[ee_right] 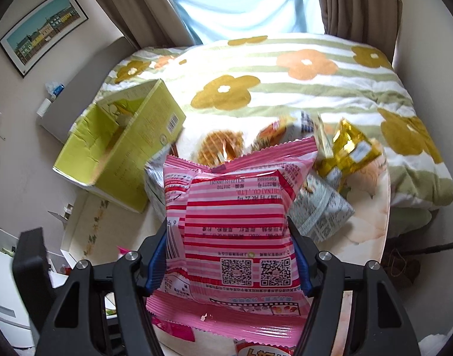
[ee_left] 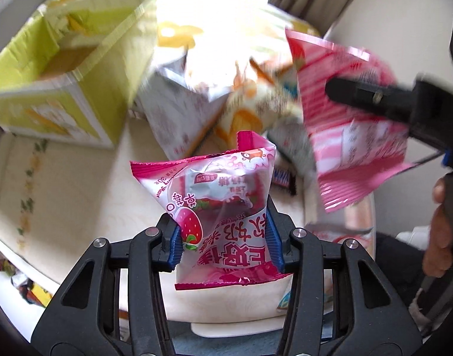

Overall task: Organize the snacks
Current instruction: 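Carry both pink packs into the yellow box and open both tools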

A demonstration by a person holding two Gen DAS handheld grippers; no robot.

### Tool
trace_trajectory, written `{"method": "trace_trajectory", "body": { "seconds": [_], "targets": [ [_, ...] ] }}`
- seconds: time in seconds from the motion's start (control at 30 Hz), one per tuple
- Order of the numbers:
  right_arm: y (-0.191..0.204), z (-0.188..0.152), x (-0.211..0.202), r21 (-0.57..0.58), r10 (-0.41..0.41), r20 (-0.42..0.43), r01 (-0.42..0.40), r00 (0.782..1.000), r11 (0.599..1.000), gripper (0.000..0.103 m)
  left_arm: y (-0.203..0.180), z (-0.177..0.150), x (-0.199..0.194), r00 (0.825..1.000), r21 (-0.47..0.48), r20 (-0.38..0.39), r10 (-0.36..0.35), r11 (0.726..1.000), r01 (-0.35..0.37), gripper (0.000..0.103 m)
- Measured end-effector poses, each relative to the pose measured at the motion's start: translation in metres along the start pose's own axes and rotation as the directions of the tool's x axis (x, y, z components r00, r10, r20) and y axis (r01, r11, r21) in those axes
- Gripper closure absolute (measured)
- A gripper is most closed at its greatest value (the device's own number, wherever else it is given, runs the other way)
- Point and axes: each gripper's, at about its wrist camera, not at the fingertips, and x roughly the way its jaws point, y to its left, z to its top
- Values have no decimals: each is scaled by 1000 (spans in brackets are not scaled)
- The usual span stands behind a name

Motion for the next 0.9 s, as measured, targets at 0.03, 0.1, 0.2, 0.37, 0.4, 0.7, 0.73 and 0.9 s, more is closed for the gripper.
{"method": "trace_trajectory", "body": {
  "seconds": [0.03,0.1,0.2,0.37,0.4,0.7,0.73,0.9],
  "targets": [
    [3,4,-3,-6,-2,11,2,1000,1000,39,3,7,-10,1000,-2,23,0,1000,0,61],
    [9,13,-8,-12,-3,34,4,999,1000,39,13,21,-29,998,-10,67,-4,1000,5,61],
    [22,27,-14,-20,-7,70,8,997,1000,39,34,43,-54,992,-18,128,-14,1000,17,61],
    [54,51,-16,-39,-7,122,11,992,999,39,72,88,-90,979,-9,205,-8,1000,11,61],
    [63,57,-14,-43,-8,132,14,991,999,39,82,97,-95,977,-8,212,-8,1000,10,61],
    [147,101,26,-48,-6,149,13,989,999,39,186,169,-113,976,-4,216,-15,1000,16,61],
    [156,105,32,-44,-3,146,10,989,999,39,198,176,-111,977,-3,211,-14,1000,15,61],
    [203,122,74,-34,-4,120,9,993,999,39,259,205,-91,987,3,160,-9,1000,8,61]
  ]
}}
